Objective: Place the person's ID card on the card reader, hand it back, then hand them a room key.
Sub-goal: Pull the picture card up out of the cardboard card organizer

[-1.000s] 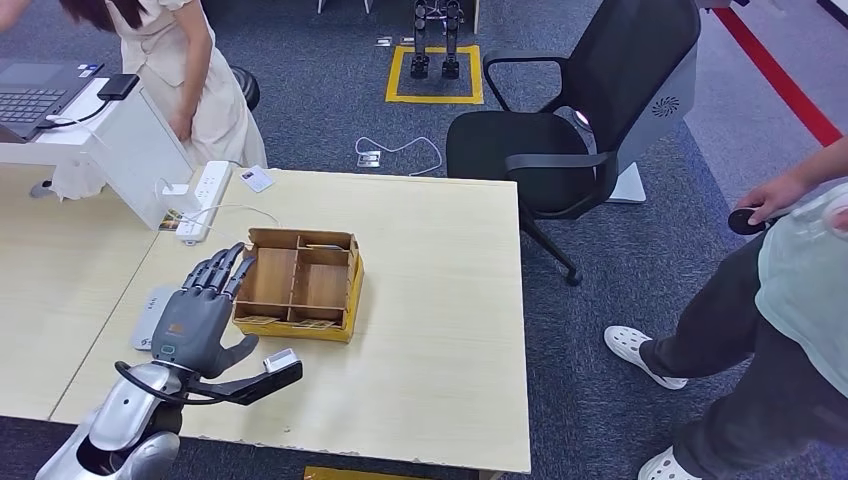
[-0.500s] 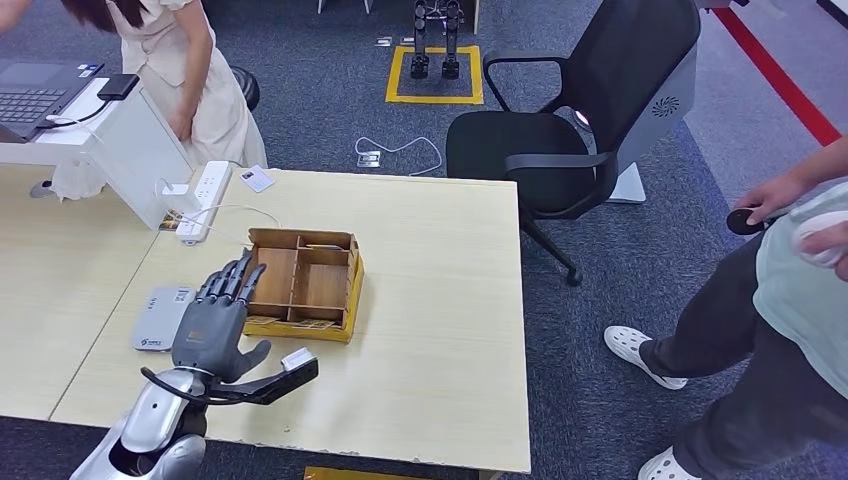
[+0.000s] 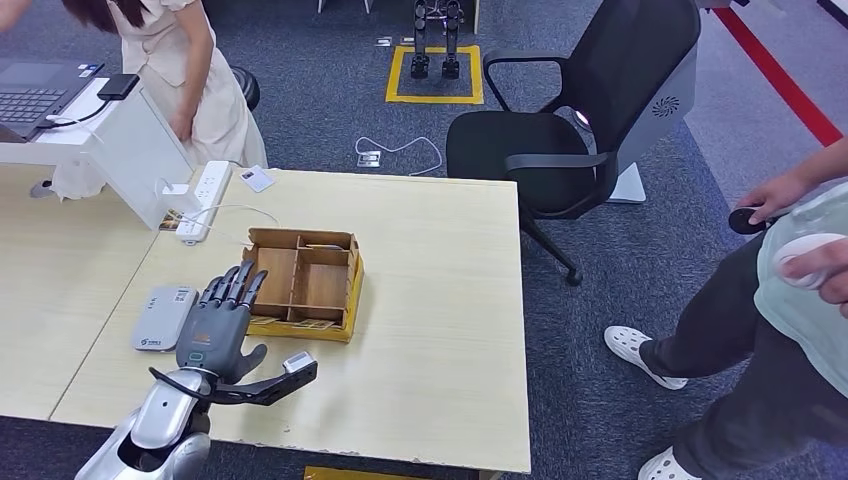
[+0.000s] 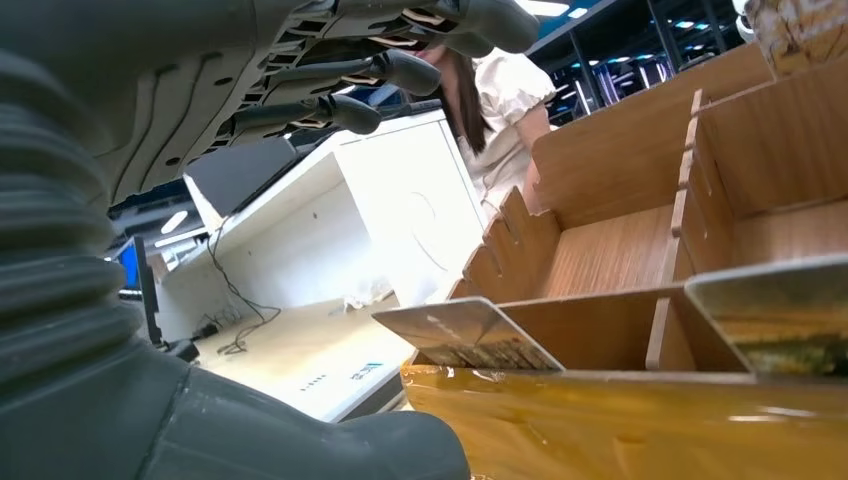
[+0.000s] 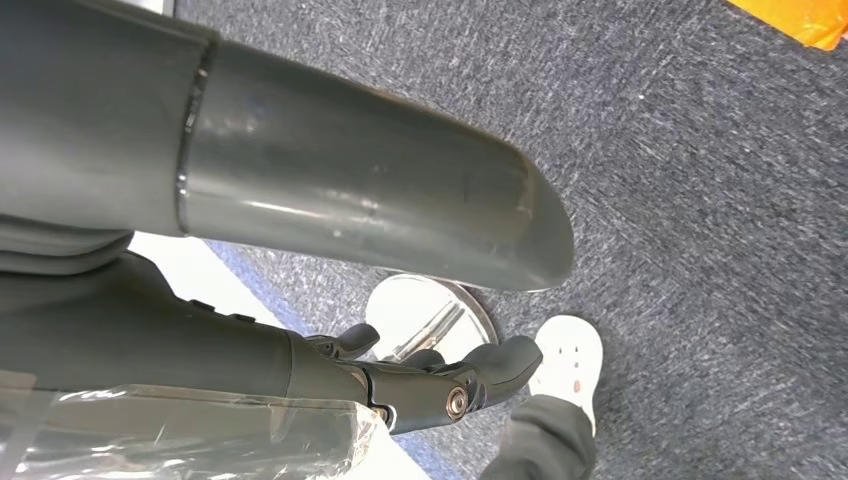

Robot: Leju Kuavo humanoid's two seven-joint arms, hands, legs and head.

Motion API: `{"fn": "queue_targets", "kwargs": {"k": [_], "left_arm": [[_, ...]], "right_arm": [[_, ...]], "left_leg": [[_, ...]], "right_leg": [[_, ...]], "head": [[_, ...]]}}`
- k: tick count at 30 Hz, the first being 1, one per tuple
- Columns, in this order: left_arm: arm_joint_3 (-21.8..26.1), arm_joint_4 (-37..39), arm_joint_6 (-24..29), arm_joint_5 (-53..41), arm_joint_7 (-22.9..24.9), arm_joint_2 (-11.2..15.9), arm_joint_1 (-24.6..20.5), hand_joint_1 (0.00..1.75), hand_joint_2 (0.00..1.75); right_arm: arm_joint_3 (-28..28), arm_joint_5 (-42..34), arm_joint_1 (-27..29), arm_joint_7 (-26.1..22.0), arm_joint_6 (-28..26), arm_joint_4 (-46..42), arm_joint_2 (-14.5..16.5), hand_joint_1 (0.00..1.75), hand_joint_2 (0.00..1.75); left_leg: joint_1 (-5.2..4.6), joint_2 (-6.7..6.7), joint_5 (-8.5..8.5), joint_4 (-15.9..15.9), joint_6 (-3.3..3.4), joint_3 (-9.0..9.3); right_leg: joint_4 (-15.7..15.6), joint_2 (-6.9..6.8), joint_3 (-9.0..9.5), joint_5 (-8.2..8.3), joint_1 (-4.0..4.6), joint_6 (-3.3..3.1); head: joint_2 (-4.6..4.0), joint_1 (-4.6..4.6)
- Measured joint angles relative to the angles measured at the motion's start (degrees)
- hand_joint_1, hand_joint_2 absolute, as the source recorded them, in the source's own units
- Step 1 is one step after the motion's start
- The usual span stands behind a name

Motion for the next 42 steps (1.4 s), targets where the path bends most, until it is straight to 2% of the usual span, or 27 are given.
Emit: {"fn": "queue_targets", "kwargs": {"k": [8,20,21,24,25,42], "left_arm": [[0.05,2.34,0.04,-2.19,2.07,-0.67,-0.53,0.00,1.75],[0.07,3.52,0.08,-2.34,2.16,-1.09,-0.62,0.00,1.75],[0.07,3.56,0.08,-2.34,2.16,-1.09,-0.62,0.38,1.75],[0.07,3.70,0.01,-2.25,2.14,-1.09,-0.63,1.69,1.75],[0.08,3.81,-0.07,-2.16,2.08,-1.08,-0.63,1.75,1.75],[0.10,4.58,-0.27,-1.27,1.21,-1.07,-0.98,1.75,1.75]], "right_arm": [[-0.57,0.39,-0.04,-0.26,-0.01,0.11,0.31,0.00,0.00],[-0.66,0.40,-0.04,-0.26,-0.01,0.12,0.35,0.00,0.00],[-0.67,0.40,-0.04,-0.26,-0.01,0.12,0.35,0.00,0.00],[-0.68,0.40,-0.04,-0.26,-0.01,0.12,0.37,0.00,0.00],[-0.68,0.41,-0.04,-0.27,-0.03,0.12,0.37,0.00,0.00],[-0.70,0.82,-0.08,-0.43,-0.29,0.44,0.39,0.00,0.00]], "left_leg": [[0.00,0.00,0.00,0.00,0.00,0.00],[0.00,0.00,0.00,0.00,0.00,0.00],[0.00,0.00,0.00,0.00,0.00,0.00],[0.00,0.00,0.00,0.00,0.00,-0.01],[0.00,0.00,0.00,0.00,0.00,-0.01],[0.00,0.00,0.00,0.00,0.00,0.00]], "right_leg": [[0.00,0.00,0.00,0.00,0.00,0.00],[0.00,0.00,0.00,0.00,0.00,0.00],[0.00,0.00,0.00,0.00,0.00,0.00],[0.00,0.00,0.00,0.00,0.00,0.00],[0.00,0.00,0.00,0.00,0.00,0.00],[0.00,0.00,0.01,0.00,0.00,0.00]], "head": [[0.00,0.00],[0.00,0.00],[0.00,0.00],[0.00,0.00],[0.00,0.00],[0.00,0.00]]}}
